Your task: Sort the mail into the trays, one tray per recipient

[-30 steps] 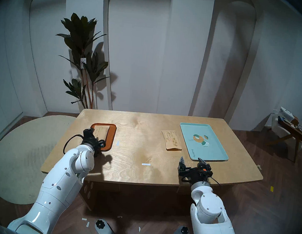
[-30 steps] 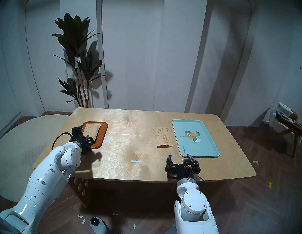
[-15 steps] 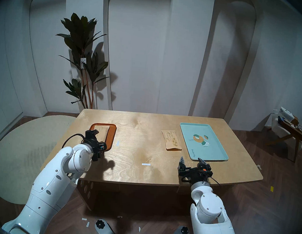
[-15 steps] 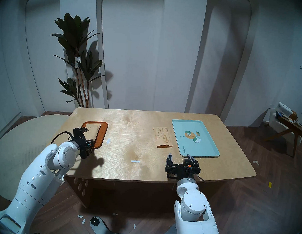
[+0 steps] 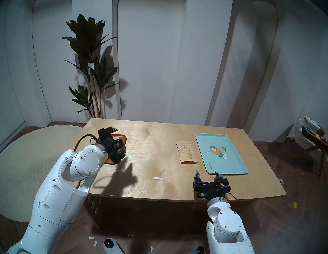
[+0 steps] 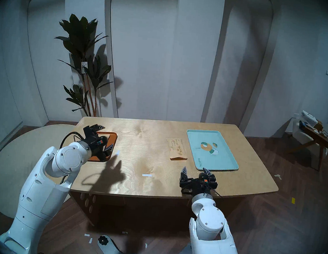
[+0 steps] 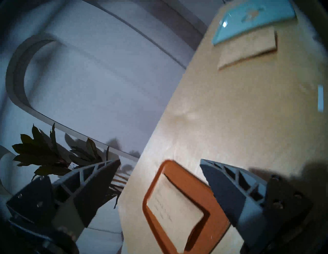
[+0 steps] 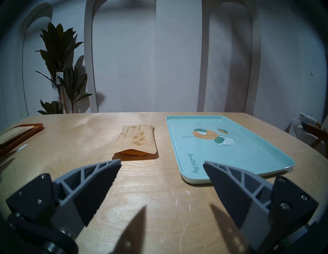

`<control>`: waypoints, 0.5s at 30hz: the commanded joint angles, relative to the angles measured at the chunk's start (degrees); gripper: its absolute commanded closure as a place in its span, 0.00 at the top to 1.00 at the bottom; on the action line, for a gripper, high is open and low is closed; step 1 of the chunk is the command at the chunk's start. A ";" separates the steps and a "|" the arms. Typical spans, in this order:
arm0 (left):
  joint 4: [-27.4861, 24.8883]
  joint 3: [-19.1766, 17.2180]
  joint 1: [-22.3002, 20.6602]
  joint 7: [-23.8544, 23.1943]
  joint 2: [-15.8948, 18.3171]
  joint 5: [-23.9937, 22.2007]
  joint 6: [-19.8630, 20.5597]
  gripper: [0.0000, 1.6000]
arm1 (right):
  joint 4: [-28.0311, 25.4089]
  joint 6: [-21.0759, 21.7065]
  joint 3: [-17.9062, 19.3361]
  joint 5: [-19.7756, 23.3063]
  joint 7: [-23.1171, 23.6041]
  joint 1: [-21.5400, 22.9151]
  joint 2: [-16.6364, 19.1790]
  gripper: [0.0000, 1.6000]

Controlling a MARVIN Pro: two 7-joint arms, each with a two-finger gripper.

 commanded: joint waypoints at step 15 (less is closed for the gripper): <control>-12.80 -5.73 -2.97 7.26 -15.40 -29.09 15.09 1.00 | -1.27 -0.44 -0.01 0.07 0.01 0.48 -0.07 1.00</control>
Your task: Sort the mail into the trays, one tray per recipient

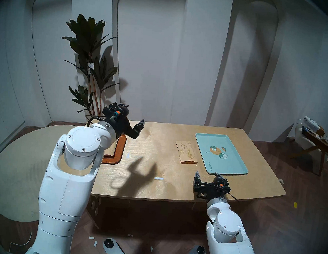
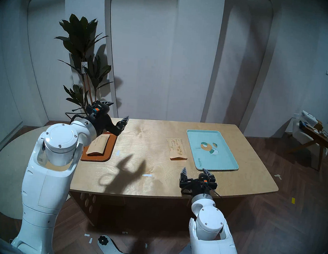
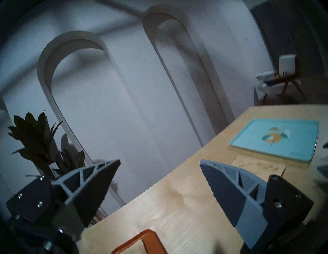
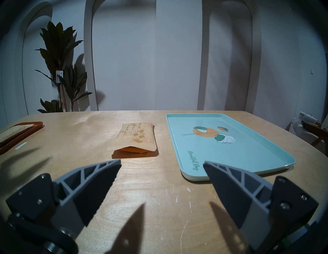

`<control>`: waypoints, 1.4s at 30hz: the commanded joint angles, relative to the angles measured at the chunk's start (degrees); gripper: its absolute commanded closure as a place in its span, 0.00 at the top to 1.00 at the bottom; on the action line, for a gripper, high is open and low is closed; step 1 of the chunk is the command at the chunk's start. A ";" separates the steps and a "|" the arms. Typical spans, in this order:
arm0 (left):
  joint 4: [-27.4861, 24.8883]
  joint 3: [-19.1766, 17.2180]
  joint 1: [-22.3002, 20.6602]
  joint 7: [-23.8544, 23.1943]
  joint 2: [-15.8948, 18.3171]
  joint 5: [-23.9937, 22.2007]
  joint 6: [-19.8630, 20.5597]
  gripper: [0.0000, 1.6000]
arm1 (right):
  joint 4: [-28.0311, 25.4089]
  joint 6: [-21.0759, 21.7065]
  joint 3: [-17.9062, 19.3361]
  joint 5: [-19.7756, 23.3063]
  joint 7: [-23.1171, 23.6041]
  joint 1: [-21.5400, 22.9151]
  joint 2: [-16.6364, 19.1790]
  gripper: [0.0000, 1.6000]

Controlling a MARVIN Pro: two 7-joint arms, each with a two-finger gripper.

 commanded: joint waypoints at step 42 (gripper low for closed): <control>-7.76 0.67 0.01 25.86 -11.59 -20.51 12.76 1.00 | 6.87 24.63 6.28 43.39 5.98 16.17 -2.32 1.00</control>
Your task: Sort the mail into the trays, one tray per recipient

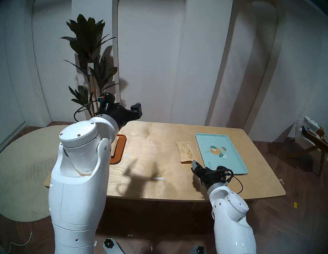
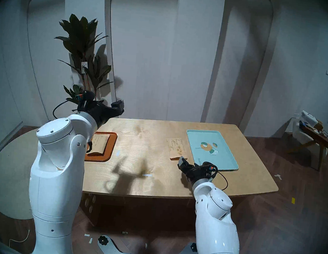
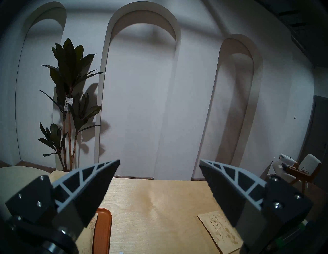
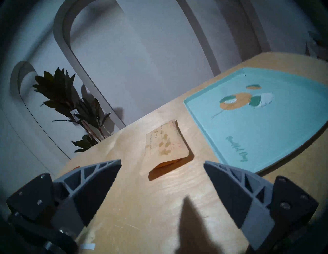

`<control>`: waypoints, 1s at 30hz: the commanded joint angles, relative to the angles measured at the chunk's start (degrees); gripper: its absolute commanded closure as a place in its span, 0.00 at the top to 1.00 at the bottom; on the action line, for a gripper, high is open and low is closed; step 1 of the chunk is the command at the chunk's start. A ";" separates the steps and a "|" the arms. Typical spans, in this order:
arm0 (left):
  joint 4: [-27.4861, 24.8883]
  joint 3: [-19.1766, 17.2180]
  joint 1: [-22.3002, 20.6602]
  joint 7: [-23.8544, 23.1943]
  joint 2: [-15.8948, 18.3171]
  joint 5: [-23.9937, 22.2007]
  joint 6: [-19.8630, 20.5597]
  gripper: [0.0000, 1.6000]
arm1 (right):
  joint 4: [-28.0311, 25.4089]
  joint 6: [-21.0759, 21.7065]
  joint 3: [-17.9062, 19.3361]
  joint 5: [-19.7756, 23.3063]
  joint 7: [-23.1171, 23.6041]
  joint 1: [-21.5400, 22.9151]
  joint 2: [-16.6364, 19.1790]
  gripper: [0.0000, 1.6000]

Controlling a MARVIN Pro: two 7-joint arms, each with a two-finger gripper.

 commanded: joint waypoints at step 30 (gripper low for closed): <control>-1.38 0.52 -0.52 1.13 0.92 -1.22 -0.96 1.00 | 21.85 12.85 3.81 21.05 -4.61 20.69 -2.04 1.00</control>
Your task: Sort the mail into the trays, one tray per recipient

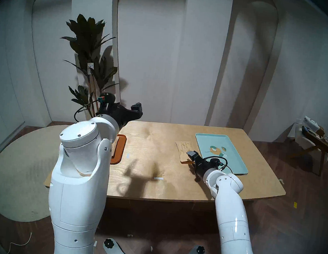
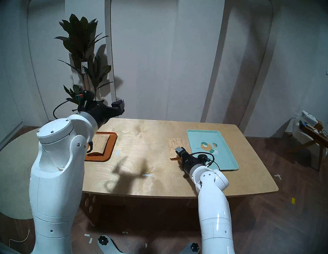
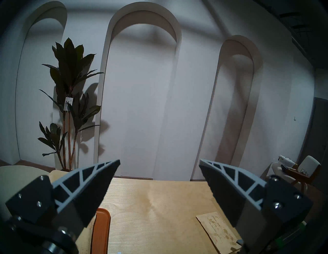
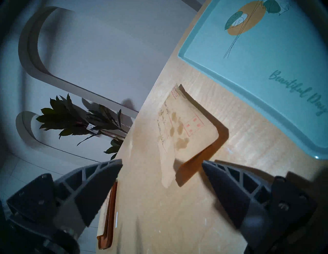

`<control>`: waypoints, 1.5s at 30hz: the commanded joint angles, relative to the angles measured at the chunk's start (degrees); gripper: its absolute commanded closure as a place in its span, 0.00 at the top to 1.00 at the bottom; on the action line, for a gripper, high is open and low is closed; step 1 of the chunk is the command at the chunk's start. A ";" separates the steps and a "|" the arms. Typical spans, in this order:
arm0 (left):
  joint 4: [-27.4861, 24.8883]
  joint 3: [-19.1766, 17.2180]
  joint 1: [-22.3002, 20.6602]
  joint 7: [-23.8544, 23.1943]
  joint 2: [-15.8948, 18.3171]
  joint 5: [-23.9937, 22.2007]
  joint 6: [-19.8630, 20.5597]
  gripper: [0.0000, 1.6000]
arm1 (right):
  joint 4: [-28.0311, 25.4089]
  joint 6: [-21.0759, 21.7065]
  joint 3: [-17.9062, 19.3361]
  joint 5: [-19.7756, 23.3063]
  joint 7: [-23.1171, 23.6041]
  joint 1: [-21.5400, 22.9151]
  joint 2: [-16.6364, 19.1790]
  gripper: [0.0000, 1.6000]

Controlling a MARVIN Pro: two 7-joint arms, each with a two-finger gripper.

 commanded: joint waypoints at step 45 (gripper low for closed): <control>-1.19 0.21 -0.67 0.61 0.63 -0.56 -0.65 1.00 | 5.57 -6.26 -4.43 -5.97 -0.40 15.69 3.03 0.00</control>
